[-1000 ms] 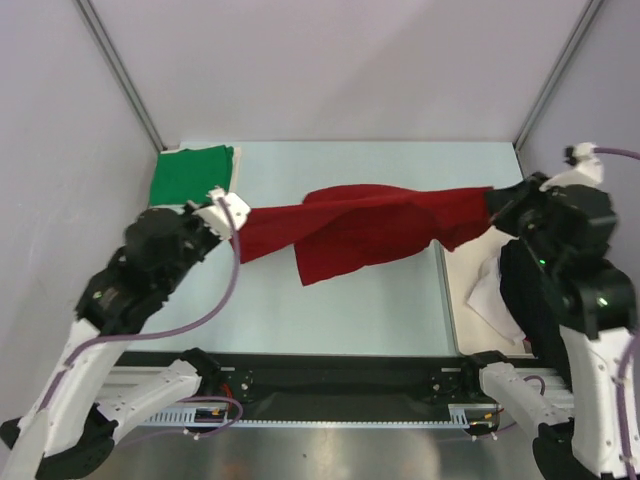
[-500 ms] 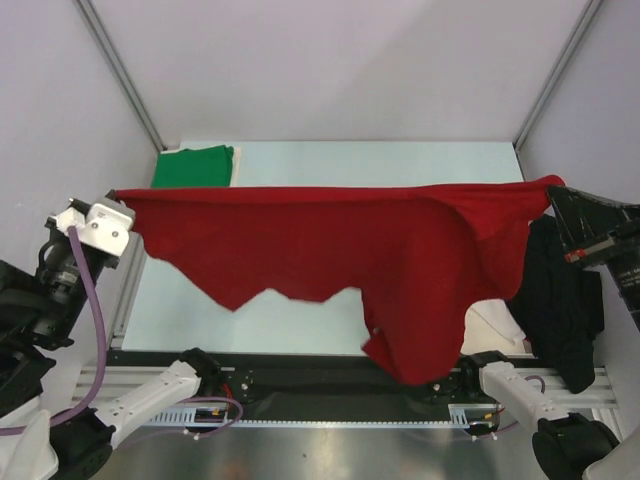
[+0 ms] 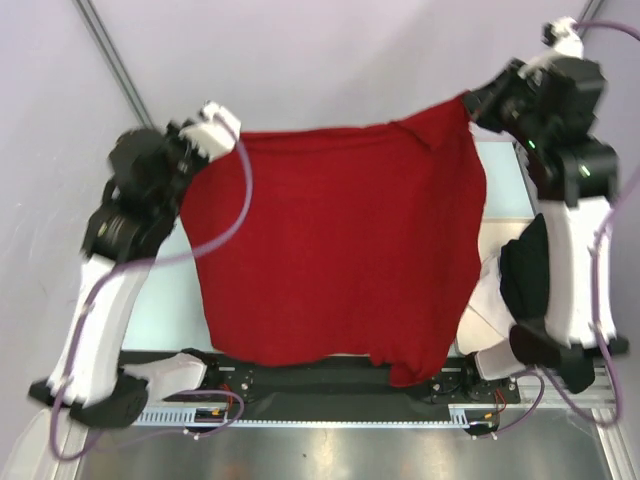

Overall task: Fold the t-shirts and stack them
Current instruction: Flatten the tshirt out

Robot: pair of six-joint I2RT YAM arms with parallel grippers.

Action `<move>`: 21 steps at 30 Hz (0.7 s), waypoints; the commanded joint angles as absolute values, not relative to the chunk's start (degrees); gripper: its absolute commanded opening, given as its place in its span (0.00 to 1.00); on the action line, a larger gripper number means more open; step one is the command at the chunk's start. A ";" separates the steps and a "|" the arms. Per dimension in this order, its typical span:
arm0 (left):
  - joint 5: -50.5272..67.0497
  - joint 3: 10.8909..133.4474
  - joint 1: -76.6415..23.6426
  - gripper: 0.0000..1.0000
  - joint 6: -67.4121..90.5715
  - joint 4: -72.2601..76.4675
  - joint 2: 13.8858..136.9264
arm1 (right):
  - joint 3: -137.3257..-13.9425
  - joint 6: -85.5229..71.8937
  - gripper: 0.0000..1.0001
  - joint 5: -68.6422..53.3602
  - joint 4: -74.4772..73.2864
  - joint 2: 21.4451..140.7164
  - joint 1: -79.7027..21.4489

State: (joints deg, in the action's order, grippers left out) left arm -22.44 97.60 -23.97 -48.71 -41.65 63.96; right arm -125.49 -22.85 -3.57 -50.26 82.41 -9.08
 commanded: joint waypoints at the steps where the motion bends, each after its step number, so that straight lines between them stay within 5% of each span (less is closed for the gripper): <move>1: -19.08 104.14 -16.36 0.00 -48.17 -34.55 72.05 | -138.54 -22.32 0.00 -3.34 -42.98 90.94 -7.04; 4: -19.51 110.99 -12.66 0.00 -46.59 -32.35 80.57 | -149.02 -25.65 0.00 -4.65 -42.55 99.83 -3.45; 8: -19.60 126.69 -9.59 0.00 -44.30 -32.08 89.46 | -149.76 -30.31 0.00 -5.19 -34.04 102.39 -0.44; 13: -18.90 131.75 -8.96 0.00 -45.52 -29.09 93.87 | -151.17 -28.57 0.00 -5.45 -29.01 102.66 -0.44; 16: -18.11 128.25 -8.96 0.00 -45.53 -29.36 92.21 | -150.65 -25.23 0.00 -5.45 -29.88 102.31 -0.53; 21: -13.19 100.77 -8.96 0.00 -48.25 -22.26 80.97 | -133.47 -20.49 0.00 -5.63 -36.13 91.44 -1.31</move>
State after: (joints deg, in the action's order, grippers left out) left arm -13.54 112.33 -10.79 -45.87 -26.28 86.91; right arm -141.03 -25.08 -8.40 -35.59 99.53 -1.67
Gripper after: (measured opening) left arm 0.008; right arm 0.011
